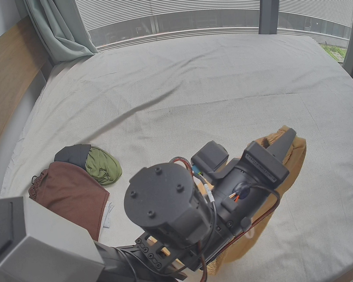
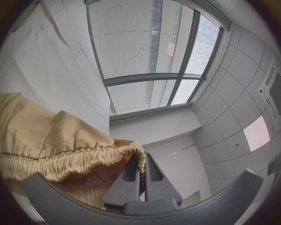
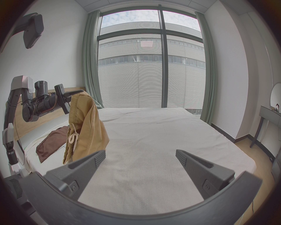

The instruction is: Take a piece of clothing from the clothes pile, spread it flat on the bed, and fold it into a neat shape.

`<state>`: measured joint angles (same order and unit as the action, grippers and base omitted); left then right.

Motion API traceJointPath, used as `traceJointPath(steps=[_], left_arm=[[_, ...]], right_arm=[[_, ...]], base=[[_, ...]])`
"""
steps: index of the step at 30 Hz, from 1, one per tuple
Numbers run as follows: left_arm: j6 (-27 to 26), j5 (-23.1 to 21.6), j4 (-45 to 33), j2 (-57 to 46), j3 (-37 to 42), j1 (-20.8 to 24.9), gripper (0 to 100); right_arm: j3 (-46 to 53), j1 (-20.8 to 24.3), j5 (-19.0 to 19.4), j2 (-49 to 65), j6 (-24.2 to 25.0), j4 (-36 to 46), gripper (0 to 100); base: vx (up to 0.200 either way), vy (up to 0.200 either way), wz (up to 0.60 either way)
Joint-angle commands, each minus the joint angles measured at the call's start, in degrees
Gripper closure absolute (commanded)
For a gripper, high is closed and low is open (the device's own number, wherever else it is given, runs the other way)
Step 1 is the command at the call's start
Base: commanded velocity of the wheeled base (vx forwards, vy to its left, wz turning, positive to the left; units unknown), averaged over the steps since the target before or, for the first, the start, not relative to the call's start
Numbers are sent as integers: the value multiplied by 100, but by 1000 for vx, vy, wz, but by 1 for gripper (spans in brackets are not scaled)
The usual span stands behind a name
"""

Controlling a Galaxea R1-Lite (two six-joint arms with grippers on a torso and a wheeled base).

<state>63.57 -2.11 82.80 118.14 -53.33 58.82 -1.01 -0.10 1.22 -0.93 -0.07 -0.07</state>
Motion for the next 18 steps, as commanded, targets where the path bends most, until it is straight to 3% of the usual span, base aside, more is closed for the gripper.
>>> traceJointPath(steps=[1, 10, 18], left_arm=[[-3, 0, -27, -63, -213, 139, 100], [278, 26, -625, -880, -757, 235, 100], [542, 79, -774, -1311, -582, -2, 100]], right_arm=[[92, 1, 1, 93, -1, -1, 0], [92, 1, 1, 93, -1, -1, 0], [92, 1, 1, 93, -1, -1, 0]], base=[[0, 0, 0], [0, 0, 0], [0, 0, 0]])
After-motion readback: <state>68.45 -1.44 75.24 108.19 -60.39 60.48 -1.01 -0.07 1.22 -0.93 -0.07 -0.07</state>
